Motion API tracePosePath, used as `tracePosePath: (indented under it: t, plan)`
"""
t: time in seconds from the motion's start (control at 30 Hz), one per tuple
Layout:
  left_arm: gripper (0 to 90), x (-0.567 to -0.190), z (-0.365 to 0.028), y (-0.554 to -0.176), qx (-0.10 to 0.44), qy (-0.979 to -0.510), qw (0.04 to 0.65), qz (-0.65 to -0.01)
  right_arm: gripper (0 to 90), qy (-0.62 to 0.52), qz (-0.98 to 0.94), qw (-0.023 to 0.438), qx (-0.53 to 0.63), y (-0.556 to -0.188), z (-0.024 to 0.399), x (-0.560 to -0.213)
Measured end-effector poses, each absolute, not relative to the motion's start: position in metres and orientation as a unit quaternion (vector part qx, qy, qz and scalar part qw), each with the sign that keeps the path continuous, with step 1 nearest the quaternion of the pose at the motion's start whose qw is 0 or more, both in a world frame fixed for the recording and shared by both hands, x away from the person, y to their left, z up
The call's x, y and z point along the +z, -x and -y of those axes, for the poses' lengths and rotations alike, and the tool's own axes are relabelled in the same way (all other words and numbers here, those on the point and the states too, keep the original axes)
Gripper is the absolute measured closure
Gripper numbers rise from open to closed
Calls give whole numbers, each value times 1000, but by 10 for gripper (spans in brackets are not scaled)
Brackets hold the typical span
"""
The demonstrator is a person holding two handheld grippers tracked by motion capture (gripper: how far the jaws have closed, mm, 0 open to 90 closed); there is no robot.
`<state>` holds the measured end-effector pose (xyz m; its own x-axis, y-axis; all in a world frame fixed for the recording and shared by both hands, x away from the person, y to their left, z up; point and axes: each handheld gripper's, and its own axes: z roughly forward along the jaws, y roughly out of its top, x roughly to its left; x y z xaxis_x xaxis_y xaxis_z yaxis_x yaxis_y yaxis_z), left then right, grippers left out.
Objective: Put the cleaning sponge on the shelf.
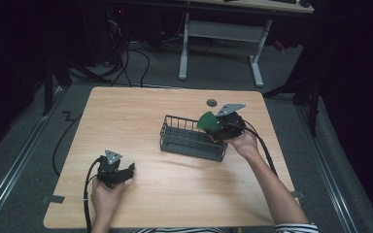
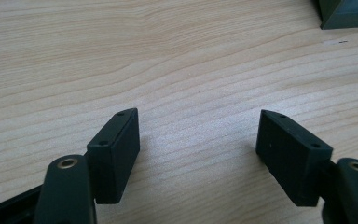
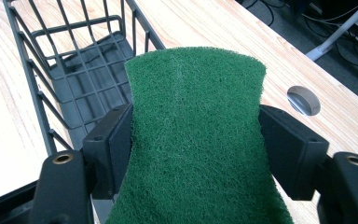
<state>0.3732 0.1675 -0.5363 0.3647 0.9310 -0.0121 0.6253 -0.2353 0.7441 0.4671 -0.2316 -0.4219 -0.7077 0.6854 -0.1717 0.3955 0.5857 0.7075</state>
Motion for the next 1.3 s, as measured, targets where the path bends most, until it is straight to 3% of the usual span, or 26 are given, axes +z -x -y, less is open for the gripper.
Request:
tracePosePath:
  t: [0.67,0.73,1.3]
  plan:
    - [307,-536,-167,-373,225,-753,340,-517,317,-289,-881,204,315,-458,229,-423]
    - [307,-536,-167,-373,225,-753,340,-517,354,-291,-878,202,323,-457,231,-426]
    - [307,-536,-167,-373,225,-753,340,-517,360,-330,-841,191,384,-445,249,-417]
